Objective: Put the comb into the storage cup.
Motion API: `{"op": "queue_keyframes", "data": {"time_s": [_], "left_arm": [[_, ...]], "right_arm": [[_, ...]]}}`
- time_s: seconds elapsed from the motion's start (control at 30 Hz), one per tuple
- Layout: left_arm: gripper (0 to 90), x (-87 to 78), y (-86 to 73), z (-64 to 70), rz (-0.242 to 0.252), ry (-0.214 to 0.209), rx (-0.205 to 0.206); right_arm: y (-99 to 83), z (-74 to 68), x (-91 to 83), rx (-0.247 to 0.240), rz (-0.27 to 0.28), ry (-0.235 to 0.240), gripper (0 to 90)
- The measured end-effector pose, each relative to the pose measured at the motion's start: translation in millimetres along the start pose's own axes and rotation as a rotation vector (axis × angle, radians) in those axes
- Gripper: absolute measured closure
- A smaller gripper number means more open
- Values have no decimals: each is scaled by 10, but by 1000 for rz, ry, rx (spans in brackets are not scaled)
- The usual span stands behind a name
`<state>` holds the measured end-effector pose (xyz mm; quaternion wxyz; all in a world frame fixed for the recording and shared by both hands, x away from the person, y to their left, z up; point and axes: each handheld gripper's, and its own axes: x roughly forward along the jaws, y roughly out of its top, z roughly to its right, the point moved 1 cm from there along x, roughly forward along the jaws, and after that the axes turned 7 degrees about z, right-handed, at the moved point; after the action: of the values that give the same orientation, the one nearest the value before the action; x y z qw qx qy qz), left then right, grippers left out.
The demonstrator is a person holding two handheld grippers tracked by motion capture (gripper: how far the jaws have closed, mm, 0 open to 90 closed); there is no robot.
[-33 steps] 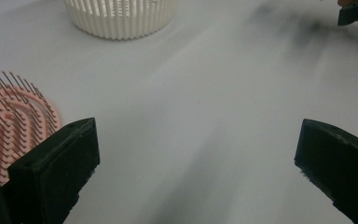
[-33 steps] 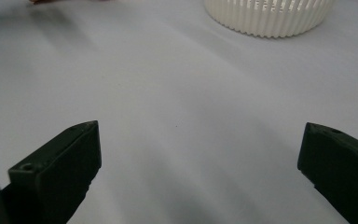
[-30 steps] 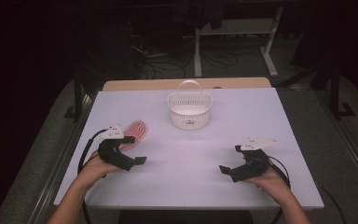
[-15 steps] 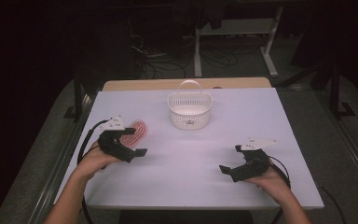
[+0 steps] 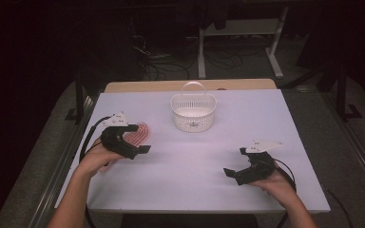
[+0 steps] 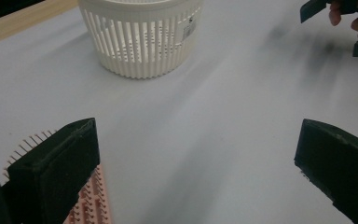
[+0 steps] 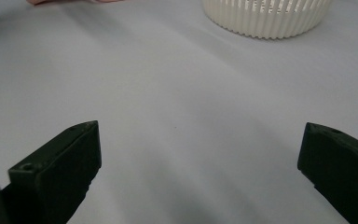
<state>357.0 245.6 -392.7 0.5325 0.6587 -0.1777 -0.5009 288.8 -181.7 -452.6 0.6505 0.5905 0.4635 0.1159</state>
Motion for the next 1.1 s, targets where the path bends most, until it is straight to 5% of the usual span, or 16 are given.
{"op": "queue_keyframes", "data": {"time_s": [0.57, 1.1], "left_arm": [[0, -86, -85, -175, -30, 91, -31], [0, -341, -149, -353, -42, 197, -67]], "right_arm": [[2, 8, 11, -4, -1, 3, 0], [-1, 16, 14, -3, -6, 1, 0]]}}
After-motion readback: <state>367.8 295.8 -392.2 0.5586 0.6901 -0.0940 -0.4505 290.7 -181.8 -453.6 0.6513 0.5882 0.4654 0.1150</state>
